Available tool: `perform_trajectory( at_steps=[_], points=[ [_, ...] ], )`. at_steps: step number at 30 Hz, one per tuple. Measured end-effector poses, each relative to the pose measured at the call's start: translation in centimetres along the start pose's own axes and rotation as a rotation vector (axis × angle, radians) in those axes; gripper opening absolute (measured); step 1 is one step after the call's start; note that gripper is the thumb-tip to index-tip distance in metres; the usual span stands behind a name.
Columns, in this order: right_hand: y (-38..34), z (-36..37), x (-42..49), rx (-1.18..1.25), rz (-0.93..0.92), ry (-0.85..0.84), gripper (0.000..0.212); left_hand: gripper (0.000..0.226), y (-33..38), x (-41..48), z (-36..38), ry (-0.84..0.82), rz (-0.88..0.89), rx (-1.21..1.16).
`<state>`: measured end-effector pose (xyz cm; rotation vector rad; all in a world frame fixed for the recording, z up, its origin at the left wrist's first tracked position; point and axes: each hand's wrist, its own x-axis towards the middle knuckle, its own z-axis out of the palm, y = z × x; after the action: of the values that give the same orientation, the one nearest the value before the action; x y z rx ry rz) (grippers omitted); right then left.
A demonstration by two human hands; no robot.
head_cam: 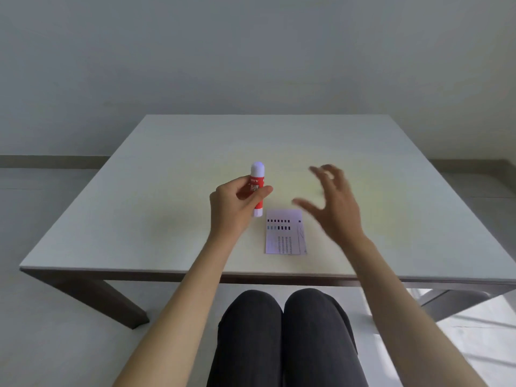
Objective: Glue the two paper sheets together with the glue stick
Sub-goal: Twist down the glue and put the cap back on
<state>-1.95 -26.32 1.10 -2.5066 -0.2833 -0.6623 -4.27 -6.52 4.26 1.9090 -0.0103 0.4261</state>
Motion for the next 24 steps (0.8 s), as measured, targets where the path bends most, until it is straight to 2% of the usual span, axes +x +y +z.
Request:
perform_trajectory(
  at_steps=[3,5,7,9,10,12,14,17,24],
  points=[
    [4.5,-0.1,2.0,-0.348,0.215,-0.155,0.057,0.025,-0.6,0.0,-1.0,-0.058,0.092,0.22],
    [6.0,0.5,2.2,-0.376,0.211,-0.255,0.047,0.03,-0.7,-0.2,-1.0,-0.066,0.125,0.309],
    [6.4,0.9,1.7,-0.298,0.177,-0.249,0.036,0.027,-0.6,-0.4,-0.8,-0.05,0.137,0.347],
    [5.8,0.8,1.4,-0.149,0.219,-0.123,0.029,0.023,-0.6,-0.6,-0.6,-0.032,0.146,0.385],
    [5.1,0.4,1.5,-0.013,0.278,-0.046,0.027,0.022,-0.5,-0.7,-0.5,-0.025,0.153,0.403],
    [2.3,-1.0,1.7,0.448,0.406,0.046,0.025,0.021,-0.3,-0.8,-0.3,-0.015,0.17,0.432],
    [-0.9,-2.3,1.7,0.818,0.393,0.045,0.019,0.02,0.0,-0.9,-0.1,-0.011,0.17,0.45],
    [-4.1,-3.0,1.2,0.817,0.266,-0.015,0.016,0.022,0.3,-1.0,-0.1,-0.008,0.183,0.467],
    [-5.8,-2.8,0.4,0.724,0.167,-0.098,0.023,0.031,0.5,-1.3,-0.1,-0.047,0.206,0.499]
  ],
)
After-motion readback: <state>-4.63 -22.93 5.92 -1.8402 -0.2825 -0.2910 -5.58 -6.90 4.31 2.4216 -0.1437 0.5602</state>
